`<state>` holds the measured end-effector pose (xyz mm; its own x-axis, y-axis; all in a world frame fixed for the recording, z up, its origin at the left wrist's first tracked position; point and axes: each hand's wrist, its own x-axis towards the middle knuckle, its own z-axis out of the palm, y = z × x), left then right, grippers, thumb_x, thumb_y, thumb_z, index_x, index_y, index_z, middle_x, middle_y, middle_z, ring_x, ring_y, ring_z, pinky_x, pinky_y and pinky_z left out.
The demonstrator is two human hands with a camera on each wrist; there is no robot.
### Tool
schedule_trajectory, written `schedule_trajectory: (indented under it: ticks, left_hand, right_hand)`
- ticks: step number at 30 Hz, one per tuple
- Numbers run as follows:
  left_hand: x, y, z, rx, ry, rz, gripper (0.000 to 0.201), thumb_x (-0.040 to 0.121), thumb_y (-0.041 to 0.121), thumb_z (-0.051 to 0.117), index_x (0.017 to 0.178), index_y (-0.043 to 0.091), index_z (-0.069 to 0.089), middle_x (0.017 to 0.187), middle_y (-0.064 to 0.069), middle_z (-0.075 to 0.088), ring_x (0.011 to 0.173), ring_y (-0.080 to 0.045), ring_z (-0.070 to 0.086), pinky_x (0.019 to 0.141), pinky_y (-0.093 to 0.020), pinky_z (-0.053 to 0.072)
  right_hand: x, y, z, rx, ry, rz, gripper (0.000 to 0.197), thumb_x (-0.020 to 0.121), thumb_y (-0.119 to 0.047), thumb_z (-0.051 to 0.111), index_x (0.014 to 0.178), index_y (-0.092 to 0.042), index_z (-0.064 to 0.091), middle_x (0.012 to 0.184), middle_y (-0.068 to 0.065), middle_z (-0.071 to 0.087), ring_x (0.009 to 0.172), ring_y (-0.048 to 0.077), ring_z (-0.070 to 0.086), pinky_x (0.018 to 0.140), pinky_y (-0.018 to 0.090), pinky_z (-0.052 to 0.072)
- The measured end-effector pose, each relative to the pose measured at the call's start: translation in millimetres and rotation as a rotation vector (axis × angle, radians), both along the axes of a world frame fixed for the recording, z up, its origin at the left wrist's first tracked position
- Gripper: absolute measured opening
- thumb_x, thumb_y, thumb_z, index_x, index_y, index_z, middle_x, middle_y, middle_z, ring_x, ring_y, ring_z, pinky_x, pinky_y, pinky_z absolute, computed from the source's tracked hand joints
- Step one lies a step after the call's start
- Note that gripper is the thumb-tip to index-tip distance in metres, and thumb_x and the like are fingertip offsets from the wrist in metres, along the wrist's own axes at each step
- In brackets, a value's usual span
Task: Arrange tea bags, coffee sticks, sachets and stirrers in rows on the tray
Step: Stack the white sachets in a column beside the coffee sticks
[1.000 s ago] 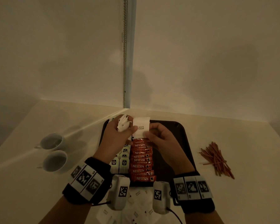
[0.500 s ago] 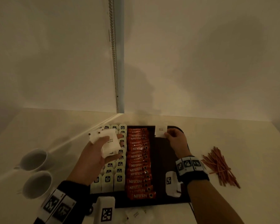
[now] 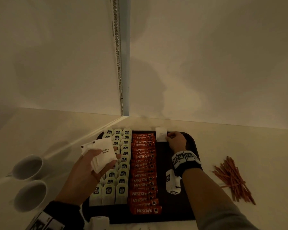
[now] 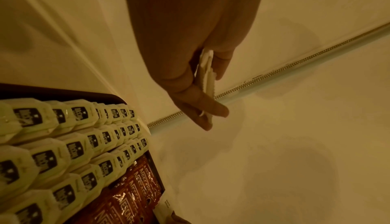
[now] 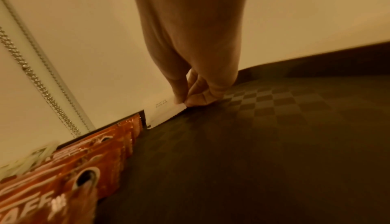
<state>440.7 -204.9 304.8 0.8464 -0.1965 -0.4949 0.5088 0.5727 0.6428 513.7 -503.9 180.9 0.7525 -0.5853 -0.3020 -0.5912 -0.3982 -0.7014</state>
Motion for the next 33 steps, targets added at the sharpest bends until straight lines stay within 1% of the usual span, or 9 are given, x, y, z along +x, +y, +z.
schedule_trajectory:
  ticks: [7, 13, 17, 19, 21, 24, 27, 30, 33]
  left_hand:
    - [1.7, -10.7, 7.6, 0.027, 0.031, 0.085, 0.018, 0.095, 0.006, 0.045, 0.104, 0.012, 0.059, 0.087, -0.014, 0.073, 0.073, -0.036, 0.072, 0.054, -0.031, 0.059]
    - [7.0, -18.4, 10.6, 0.09, -0.011, 0.101, 0.015, 0.093, 0.005, 0.052, 0.1, 0.015, 0.062, 0.096, -0.008, 0.07, 0.074, -0.02, 0.072, 0.055, -0.028, 0.059]
    - [9.8, -27.7, 12.8, 0.14, -0.089, 0.063, 0.017, 0.09, 0.005, 0.057, 0.099, 0.018, 0.064, 0.084, 0.002, 0.074, 0.077, -0.014, 0.071, 0.055, -0.025, 0.058]
    - [10.9, -32.2, 11.4, 0.198, -0.122, 0.035, 0.021, 0.088, 0.006, 0.061, 0.107, 0.016, 0.063, 0.096, -0.002, 0.072, 0.084, -0.016, 0.069, 0.053, -0.022, 0.055]
    - [11.0, -35.9, 10.3, 0.236, -0.157, 0.022, 0.031, 0.087, 0.008, 0.063, 0.117, 0.015, 0.061, 0.107, -0.006, 0.069, 0.087, -0.016, 0.069, 0.055, -0.022, 0.054]
    - [7.8, -37.7, 9.4, 0.228, -0.225, -0.018, 0.029, 0.086, 0.007, 0.063, 0.114, 0.017, 0.062, 0.104, -0.004, 0.071, 0.089, -0.015, 0.07, 0.061, -0.022, 0.054]
    - [3.3, -38.9, 6.7, 0.284, -0.317, -0.082, 0.036, 0.083, -0.001, 0.065, 0.115, 0.015, 0.062, 0.103, -0.004, 0.073, 0.094, -0.016, 0.069, 0.066, -0.021, 0.053]
    - [5.1, -40.4, 3.7, 0.387, -0.319, -0.019, 0.033, 0.081, -0.001, 0.068, 0.111, 0.012, 0.064, 0.095, -0.005, 0.073, 0.083, -0.016, 0.069, 0.06, -0.021, 0.052]
    - [8.2, -40.6, 6.6, 0.48, -0.348, 0.02, 0.024, 0.082, 0.008, 0.07, 0.106, 0.011, 0.068, 0.09, -0.007, 0.073, 0.075, -0.016, 0.067, 0.052, -0.024, 0.048]
  right_hand:
    - [0.9, 6.4, -0.5, -0.035, 0.005, -0.02, 0.022, 0.085, -0.01, 0.066, 0.105, -0.001, 0.061, 0.111, 0.015, 0.063, 0.103, 0.024, 0.058, 0.078, 0.022, 0.04]
    - [-11.8, 25.3, 39.7, 0.109, -0.181, -0.051, 0.035, 0.087, -0.023, 0.064, 0.116, -0.008, 0.052, 0.111, 0.012, 0.063, 0.096, 0.019, 0.059, 0.076, 0.026, 0.047]
    - [-43.1, 72.3, 103.9, 0.484, -0.335, 0.307, 0.023, 0.092, -0.031, 0.054, 0.108, -0.016, 0.059, 0.096, -0.001, 0.065, 0.084, 0.013, 0.064, 0.067, 0.021, 0.053]
    - [-57.7, 91.7, 125.2, 0.585, -0.322, 0.48, 0.023, 0.09, -0.033, 0.055, 0.11, -0.022, 0.06, 0.097, -0.004, 0.067, 0.089, 0.013, 0.066, 0.076, 0.027, 0.056]
    - [-64.8, 102.8, 135.7, 0.533, -0.336, 0.569, 0.023, 0.089, -0.031, 0.058, 0.111, -0.024, 0.06, 0.096, -0.003, 0.069, 0.089, 0.011, 0.067, 0.079, 0.028, 0.056]
    - [-67.9, 107.0, 140.2, 0.466, -0.378, 0.593, 0.023, 0.088, -0.019, 0.062, 0.111, -0.021, 0.059, 0.095, -0.001, 0.068, 0.083, 0.006, 0.065, 0.071, 0.021, 0.052]
    - [-72.1, 104.4, 140.4, 0.651, -0.42, 0.511, 0.035, 0.087, -0.007, 0.062, 0.116, -0.023, 0.053, 0.105, 0.008, 0.065, 0.088, 0.015, 0.067, 0.07, 0.024, 0.053]
    - [-77.0, 100.5, 139.6, 0.724, -0.39, 0.516, 0.046, 0.086, -0.005, 0.062, 0.12, -0.032, 0.047, 0.114, 0.01, 0.061, 0.096, 0.026, 0.066, 0.074, 0.033, 0.056]
    - [-79.9, 99.1, 140.5, 0.684, -0.345, 0.537, 0.027, 0.09, -0.011, 0.057, 0.112, -0.027, 0.056, 0.114, 0.007, 0.058, 0.096, 0.023, 0.063, 0.074, 0.031, 0.056]
